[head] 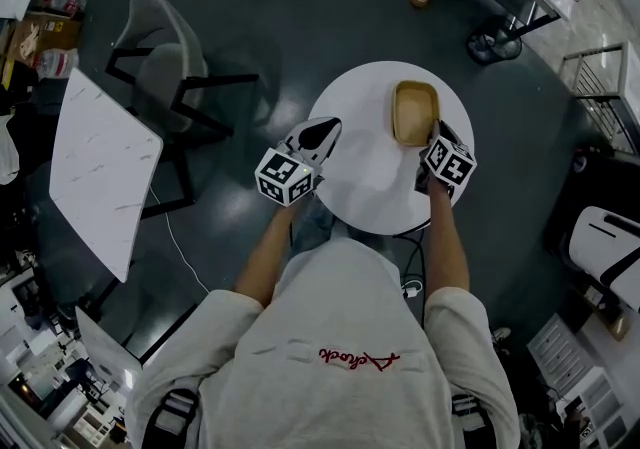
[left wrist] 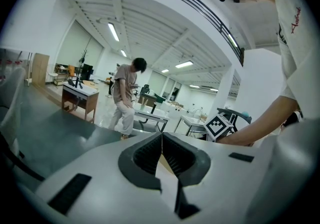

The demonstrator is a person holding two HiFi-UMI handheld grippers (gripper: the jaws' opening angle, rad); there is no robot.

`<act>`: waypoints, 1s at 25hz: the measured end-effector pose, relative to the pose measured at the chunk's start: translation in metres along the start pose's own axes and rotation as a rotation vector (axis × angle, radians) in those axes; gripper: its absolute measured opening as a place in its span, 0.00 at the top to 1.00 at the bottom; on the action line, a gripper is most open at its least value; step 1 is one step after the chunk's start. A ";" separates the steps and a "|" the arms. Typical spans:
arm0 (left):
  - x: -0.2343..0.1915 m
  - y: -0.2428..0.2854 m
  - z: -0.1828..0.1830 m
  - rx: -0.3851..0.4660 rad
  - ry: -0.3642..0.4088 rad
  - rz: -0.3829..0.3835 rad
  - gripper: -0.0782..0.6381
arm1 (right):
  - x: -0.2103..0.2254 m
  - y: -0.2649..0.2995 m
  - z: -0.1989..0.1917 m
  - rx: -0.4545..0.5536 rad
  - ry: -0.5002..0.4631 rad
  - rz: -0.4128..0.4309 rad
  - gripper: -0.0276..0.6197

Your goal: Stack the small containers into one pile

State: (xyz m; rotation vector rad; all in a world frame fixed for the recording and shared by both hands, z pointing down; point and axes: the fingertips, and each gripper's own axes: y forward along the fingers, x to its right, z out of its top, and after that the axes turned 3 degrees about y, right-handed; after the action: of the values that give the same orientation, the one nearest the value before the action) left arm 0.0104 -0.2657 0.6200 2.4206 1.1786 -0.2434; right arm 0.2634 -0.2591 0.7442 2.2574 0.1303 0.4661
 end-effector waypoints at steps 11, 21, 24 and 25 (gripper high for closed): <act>-0.002 -0.002 -0.006 -0.007 -0.004 0.006 0.87 | 0.001 0.004 -0.004 0.036 -0.072 -0.036 0.91; -0.005 -0.011 -0.011 -0.014 -0.008 0.023 0.88 | 0.000 0.009 -0.006 0.077 -0.144 -0.072 0.91; -0.005 -0.013 -0.014 -0.016 -0.008 0.026 0.87 | -0.004 0.010 -0.009 0.074 -0.171 -0.063 0.90; -0.005 -0.014 -0.014 -0.016 -0.008 0.026 0.88 | -0.006 0.010 -0.012 0.068 -0.184 -0.056 0.90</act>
State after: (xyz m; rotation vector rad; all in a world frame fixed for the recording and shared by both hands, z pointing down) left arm -0.0038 -0.2554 0.6305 2.4170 1.1403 -0.2344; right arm 0.2529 -0.2594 0.7572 2.3437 0.1158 0.2252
